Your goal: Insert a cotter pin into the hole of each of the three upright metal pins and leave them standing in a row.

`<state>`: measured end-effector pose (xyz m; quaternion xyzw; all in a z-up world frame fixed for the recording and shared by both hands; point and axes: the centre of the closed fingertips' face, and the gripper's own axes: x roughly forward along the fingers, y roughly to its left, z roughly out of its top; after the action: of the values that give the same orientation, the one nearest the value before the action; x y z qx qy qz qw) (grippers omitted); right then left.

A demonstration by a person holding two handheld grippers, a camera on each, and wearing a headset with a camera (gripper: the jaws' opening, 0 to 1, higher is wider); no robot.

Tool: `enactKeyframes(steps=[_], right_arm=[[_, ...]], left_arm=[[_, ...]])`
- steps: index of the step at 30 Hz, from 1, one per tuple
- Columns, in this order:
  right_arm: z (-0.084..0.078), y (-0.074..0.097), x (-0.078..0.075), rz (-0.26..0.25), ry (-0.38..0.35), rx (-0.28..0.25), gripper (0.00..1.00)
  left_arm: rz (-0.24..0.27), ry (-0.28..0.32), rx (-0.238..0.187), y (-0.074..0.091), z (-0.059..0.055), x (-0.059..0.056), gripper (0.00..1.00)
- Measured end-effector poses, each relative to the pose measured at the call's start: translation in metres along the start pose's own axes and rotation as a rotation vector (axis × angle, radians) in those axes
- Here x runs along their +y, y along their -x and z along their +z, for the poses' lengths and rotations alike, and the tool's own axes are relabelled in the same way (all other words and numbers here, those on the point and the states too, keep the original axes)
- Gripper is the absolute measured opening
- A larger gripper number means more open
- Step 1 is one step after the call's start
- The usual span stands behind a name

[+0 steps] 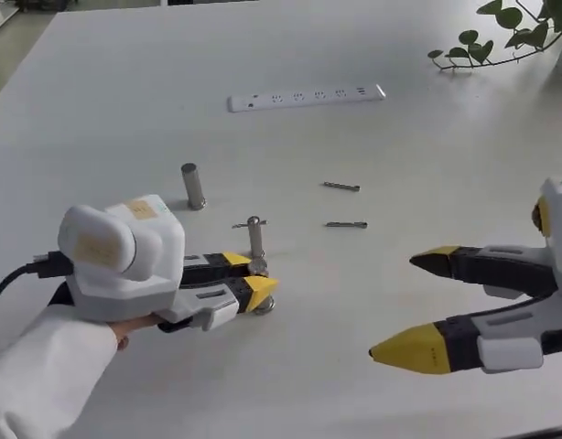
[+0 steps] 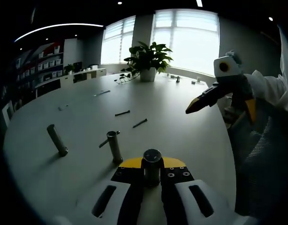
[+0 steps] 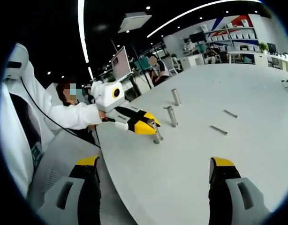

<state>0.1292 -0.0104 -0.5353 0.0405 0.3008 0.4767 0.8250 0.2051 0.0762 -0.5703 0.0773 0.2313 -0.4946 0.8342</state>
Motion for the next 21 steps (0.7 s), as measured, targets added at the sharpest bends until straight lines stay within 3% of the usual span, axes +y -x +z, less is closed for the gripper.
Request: enactKeyframes(steps=[13,15,17,19,21], right_arm=[[0.002,-0.001,-0.001,-0.006,0.034,0.009,0.94],[0.003,-0.001,-0.002,-0.009,0.038,0.01,0.94],[0.003,-0.001,-0.002,-0.009,0.04,0.011,0.94],[0.004,0.0,-0.003,-0.01,0.045,0.014,0.94],[0.004,0.001,-0.005,-0.012,0.052,0.02,0.94]], left_arm=[[-0.026,-0.006,-0.017,-0.001,0.001,-0.008,0.12],[-0.028,0.009,-0.026,-0.001,0.001,-0.008,0.12],[-0.033,0.01,-0.071,0.002,0.007,-0.009,0.13],[-0.028,0.048,-0.118,0.005,0.017,-0.008,0.23],[-0.027,0.046,-0.116,0.01,0.019,-0.006,0.34]])
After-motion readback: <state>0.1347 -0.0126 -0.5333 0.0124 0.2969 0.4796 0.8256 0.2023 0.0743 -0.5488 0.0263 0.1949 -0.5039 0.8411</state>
